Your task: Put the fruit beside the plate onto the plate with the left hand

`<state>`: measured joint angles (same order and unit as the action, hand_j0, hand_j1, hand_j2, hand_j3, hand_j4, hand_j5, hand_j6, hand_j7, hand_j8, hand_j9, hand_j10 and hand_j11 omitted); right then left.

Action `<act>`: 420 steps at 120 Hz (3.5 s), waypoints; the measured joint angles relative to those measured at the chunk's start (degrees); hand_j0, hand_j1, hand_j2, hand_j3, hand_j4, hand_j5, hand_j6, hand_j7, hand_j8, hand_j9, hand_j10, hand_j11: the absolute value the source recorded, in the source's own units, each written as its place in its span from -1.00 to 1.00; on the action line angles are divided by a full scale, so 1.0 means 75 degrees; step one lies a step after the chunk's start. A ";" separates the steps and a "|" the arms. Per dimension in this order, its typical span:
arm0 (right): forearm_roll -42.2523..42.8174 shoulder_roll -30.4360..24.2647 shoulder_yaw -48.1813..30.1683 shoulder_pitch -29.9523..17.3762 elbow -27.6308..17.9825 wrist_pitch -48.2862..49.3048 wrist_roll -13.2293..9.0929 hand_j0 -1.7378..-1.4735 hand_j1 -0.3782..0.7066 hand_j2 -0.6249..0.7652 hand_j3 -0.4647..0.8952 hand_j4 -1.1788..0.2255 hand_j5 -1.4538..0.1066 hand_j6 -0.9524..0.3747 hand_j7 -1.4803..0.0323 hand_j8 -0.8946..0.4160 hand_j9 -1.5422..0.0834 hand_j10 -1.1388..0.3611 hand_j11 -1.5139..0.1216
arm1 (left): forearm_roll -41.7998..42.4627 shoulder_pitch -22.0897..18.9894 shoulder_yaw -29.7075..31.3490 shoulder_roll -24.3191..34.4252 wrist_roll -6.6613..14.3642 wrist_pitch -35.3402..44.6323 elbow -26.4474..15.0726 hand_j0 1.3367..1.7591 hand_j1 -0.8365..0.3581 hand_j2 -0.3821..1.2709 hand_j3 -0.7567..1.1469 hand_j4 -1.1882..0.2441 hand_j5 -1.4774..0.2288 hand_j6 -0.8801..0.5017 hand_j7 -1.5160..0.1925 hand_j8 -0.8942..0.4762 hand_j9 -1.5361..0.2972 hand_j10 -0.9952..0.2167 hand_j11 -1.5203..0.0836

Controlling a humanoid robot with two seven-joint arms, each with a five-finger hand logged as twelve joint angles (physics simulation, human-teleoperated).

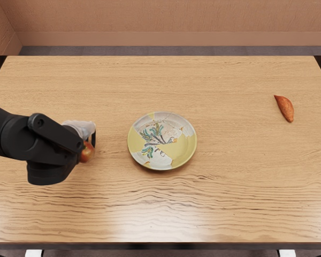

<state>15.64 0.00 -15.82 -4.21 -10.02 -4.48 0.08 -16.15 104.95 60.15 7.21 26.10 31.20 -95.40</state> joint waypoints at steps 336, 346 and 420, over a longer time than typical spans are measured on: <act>0.0000 0.0000 0.0000 -0.0001 0.0000 0.0000 0.0001 -0.40 -0.87 -0.11 -0.32 0.63 0.80 0.38 0.90 0.31 0.84 0.47 0.79 | 0.2428 -0.1187 -0.5645 0.4745 0.0041 -0.7574 0.1428 0.52 0.47 -0.47 -0.20 0.30 0.34 -0.09 0.38 -0.07 0.31 0.22 0.48; 0.0001 0.0000 0.0000 -0.0001 0.0000 0.0000 0.0001 -0.40 -0.87 -0.11 -0.32 0.63 0.80 0.38 0.90 0.31 0.84 0.47 0.79 | 0.2435 -0.2308 -0.6646 0.4912 0.0049 -0.8135 0.1586 0.52 0.48 -0.47 -0.20 0.30 0.34 -0.09 0.39 -0.06 0.32 0.22 0.48; 0.0000 0.0000 0.0000 -0.0001 0.0000 0.0000 -0.0001 -0.40 -0.87 -0.11 -0.32 0.63 0.80 0.38 0.90 0.31 0.84 0.47 0.79 | 0.2728 -0.5504 -0.9745 0.5761 0.0048 -0.8829 0.4716 0.52 0.49 -0.48 -0.20 0.32 0.36 -0.08 0.40 -0.05 0.33 0.24 0.50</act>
<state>15.65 0.00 -15.82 -4.22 -10.02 -4.48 0.08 4.31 63.67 -12.94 50.41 26.46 -35.02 -60.03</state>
